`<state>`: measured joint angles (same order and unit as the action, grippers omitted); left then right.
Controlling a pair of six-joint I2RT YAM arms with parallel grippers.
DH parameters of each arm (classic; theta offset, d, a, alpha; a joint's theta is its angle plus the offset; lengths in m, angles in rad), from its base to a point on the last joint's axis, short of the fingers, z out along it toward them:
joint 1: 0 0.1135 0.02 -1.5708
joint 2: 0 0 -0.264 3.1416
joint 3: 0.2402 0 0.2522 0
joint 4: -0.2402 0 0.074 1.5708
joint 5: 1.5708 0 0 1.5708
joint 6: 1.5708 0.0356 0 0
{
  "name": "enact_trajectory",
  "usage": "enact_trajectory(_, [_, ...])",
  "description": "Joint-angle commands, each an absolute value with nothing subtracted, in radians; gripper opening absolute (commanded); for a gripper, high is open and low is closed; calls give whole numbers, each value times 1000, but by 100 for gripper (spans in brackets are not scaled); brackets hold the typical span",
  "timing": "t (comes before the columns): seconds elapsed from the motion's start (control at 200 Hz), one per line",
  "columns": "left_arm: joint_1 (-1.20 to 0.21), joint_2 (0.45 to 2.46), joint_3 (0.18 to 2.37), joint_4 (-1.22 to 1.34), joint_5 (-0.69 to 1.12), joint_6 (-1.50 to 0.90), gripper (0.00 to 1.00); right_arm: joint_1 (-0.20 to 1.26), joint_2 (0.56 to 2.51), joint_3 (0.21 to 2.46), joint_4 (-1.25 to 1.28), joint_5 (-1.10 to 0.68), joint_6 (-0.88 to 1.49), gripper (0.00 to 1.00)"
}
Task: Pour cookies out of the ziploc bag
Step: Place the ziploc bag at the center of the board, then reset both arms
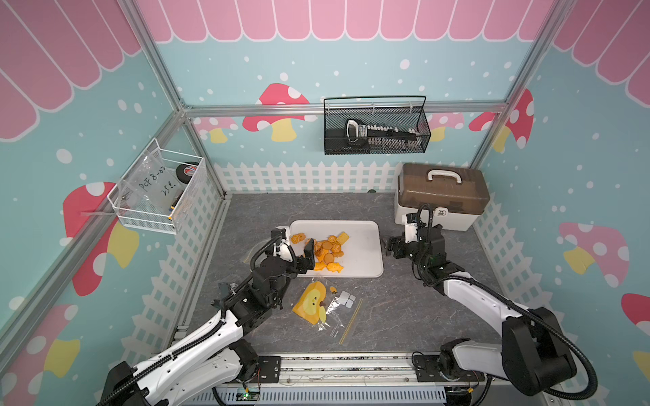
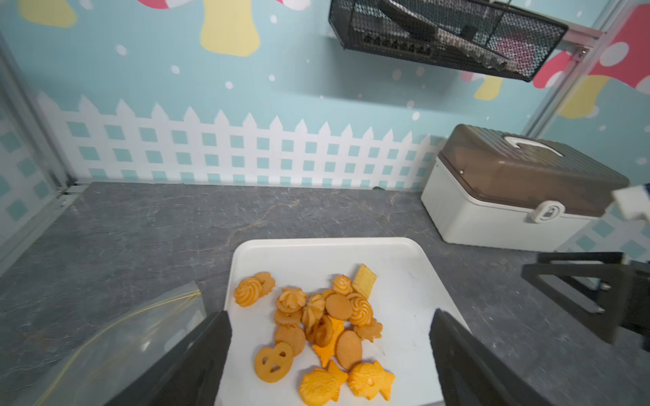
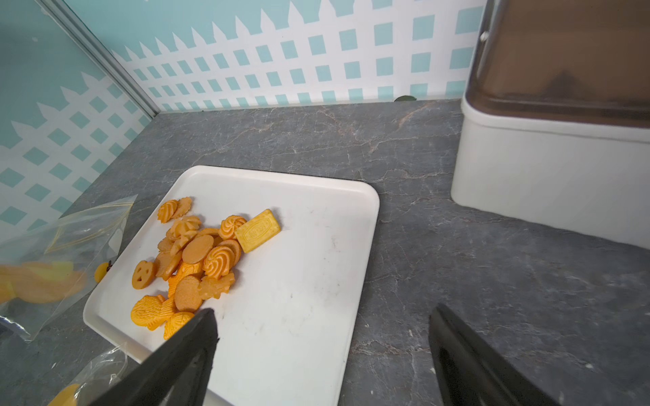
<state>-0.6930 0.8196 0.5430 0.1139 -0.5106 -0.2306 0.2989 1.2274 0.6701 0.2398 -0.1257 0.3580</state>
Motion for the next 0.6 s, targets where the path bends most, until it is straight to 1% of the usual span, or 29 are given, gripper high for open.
enact_trajectory(0.0, [-629,760,481,174,-592,-188,95,291,1134,679,147,-40,244,93])
enact_trajectory(0.155, [-498,717,450,130,-542,-174,96,291,995,597,163,91,204,95])
enact_trajectory(0.275, [-476,694,424,152,-586,-144,97,292,908,541,204,154,195,95])
enact_trajectory(0.335, [-469,682,387,218,-576,-78,97,292,890,533,203,182,182,96])
enact_trajectory(0.425, [-456,686,277,423,-595,37,97,291,891,523,205,231,160,99])
enact_trajectory(0.48, [-441,698,213,522,-618,83,96,291,901,516,215,255,147,99])
enact_trajectory(0.59, [-415,675,157,540,-672,75,96,290,905,476,278,315,122,99])
